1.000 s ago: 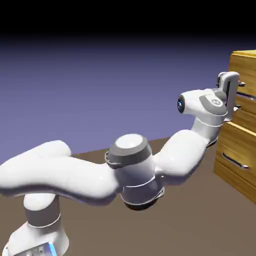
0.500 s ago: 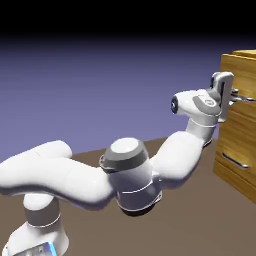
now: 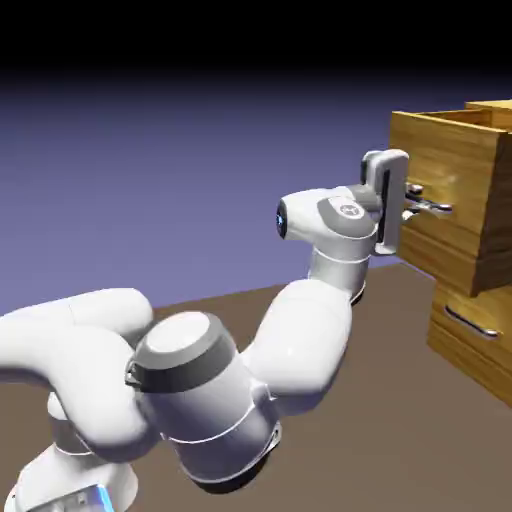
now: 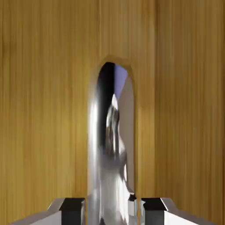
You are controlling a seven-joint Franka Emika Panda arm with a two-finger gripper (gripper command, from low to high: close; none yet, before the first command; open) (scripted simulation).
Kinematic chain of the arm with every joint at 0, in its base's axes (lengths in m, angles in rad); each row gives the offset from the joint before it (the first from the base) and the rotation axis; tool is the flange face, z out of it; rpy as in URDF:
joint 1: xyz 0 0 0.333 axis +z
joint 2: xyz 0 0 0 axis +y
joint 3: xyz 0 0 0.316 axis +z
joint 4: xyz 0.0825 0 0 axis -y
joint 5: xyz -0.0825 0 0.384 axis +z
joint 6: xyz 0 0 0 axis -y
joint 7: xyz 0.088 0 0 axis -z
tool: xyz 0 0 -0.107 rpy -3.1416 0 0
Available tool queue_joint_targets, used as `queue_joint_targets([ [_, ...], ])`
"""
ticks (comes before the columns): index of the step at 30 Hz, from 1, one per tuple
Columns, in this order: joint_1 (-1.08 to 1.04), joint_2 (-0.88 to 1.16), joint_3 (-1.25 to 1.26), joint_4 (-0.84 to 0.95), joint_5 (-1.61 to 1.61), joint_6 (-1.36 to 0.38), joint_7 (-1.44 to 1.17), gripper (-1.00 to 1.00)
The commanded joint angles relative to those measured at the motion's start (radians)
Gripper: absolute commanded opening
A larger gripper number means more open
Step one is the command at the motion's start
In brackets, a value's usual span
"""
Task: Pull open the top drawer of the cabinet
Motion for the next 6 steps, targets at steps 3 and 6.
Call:
queue_joint_targets([
  [3, -0.06, -0.008, 0.019, -0.078, 0.018, -0.018, 0.002, -1.0],
  [6, -0.09, -0.013, 0.029, -0.114, 0.027, -0.025, 0.003, 1.0],
])
